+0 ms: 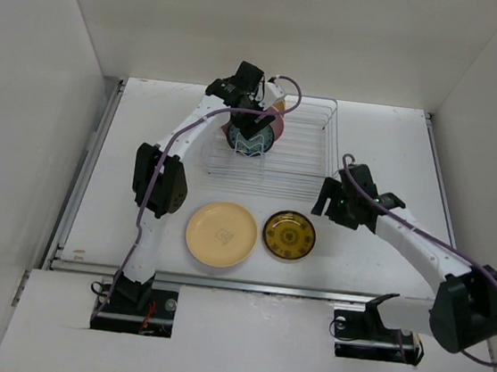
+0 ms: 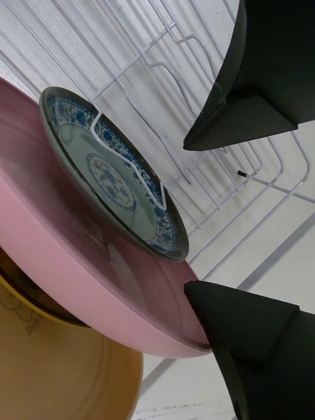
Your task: Unload the plates from the dish rack
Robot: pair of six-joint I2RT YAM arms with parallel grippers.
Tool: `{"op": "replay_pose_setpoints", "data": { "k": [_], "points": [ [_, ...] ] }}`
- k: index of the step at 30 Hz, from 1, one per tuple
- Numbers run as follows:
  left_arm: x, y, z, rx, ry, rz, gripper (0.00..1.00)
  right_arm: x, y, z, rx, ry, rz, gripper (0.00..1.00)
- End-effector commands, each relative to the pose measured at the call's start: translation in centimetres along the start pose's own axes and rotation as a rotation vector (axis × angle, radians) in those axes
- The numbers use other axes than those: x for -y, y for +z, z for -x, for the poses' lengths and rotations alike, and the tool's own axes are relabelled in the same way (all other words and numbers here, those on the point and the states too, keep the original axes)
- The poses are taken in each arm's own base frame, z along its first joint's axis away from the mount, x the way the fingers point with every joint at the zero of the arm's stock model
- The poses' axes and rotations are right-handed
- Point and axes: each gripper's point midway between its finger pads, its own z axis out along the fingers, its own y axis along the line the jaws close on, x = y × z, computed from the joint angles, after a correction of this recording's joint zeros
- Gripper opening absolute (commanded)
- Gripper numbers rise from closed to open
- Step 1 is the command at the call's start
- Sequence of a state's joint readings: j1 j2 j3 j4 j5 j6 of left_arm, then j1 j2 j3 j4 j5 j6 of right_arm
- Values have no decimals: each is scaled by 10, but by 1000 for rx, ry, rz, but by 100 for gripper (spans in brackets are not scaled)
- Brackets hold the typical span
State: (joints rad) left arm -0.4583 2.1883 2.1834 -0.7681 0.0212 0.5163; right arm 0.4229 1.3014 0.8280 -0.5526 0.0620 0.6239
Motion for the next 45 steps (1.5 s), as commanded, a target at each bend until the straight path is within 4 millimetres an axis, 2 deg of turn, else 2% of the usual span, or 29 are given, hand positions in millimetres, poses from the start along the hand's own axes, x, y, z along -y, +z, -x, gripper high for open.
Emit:
{"op": "replay_pose_setpoints", "data": {
  "k": [1, 4, 5, 9, 11, 12, 15, 19, 20, 22, 24, 26, 27, 28, 29, 30, 31, 32, 33, 35, 36, 37, 39, 42, 43, 44, 45],
  "points": [
    [-29, -22, 35, 118, 1, 124, 79, -20, -48, 58, 214, 7, 48, 82],
    [-28, -8, 27, 81, 1, 130, 79, -24, -61, 74, 264, 5, 54, 82],
    [-25, 4, 20, 58, 3, 119, 78, -29, -64, 81, 275, 6, 62, 82],
    [-21, 21, 15, 37, -7, 108, 76, -35, -67, 84, 271, -25, 79, 82],
    [-26, 21, 18, 56, -27, 113, 76, -35, -67, 84, 272, -34, 78, 82],
    [-25, 24, 16, 55, -28, 112, 76, -38, -77, 90, 308, -29, 104, 82],
    [-21, 28, 18, 85, -27, 100, 73, -52, -84, 92, 337, -58, 192, 82],
    [-19, 28, 21, 102, -37, 85, 52, -61, -95, 101, 384, -84, 246, 82],
    [-23, 28, 19, 100, -58, 90, 36, -63, -98, 104, 394, -95, 250, 82],
    [-20, 28, 18, 96, -66, 77, 23, -69, -105, 113, 420, -103, 264, 82],
    [-17, 30, 12, 78, -66, 69, 13, -72, -102, 115, 413, -130, 264, 82],
    [-19, 30, 11, 72, -77, 81, 14, -77, -108, 126, 443, -140, 267, 82],
    [-26, 29, 7, 64, -98, 101, 20, -79, -108, 131, 458, -163, 269, 82],
    [-26, 26, 7, 65, -98, 101, 39, -79, -113, 138, 488, -168, 260, 82],
    [-28, 17, 9, 76, -99, 106, 46, -79, -116, 152, 529, -164, 227, 82],
    [-32, 17, 4, 77, -115, 123, 50, -76, -109, 159, 536, -166, 186, 82],
    [-35, 14, 4, 82, -117, 140, 53, -73, -108, 167, 555, -154, 150, 85],
    [-35, 11, 5, 91, -117, 144, 56, -70, -107, 176, 573, -143, 114, 85],
    [-39, 6, 6, 96, -119, 160, 57, -63, -102, 195, 603, -115, 40, 85],
    [-44, 5, 3, 90, -137, 173, 60, -50, -95, 212, 606, -73, -48, 85],
    [-47, 0, 4, 93, -152, 192, 62, -42, -103, 228, 626, -35, -96, 85],
    [-50, 2, -2, 81, -159, 194, 66, -36, -86, 232, 589, -24, -131, 85],
    [-51, 3, -3, 88, -179, 181, 69, -23, -78, 244, 572, 17, -177, 85],
    [-45, 16, -11, 64, -192, 138, 72, -16, -56, 254, 541, 35, -213, 85],
    [-41, 27, -16, 43, -191, 117, 74, -19, -50, 259, 537, 39, -190, 85],
    [-43, 27, -16, 40, -208, 105, 74, -21, -35, 257, 513, 24, -183, 85],
    [-32, 38, -18, 33, -206, 48, 74, -24, -28, 259, 500, 5, -159, 85]
  ]
}}
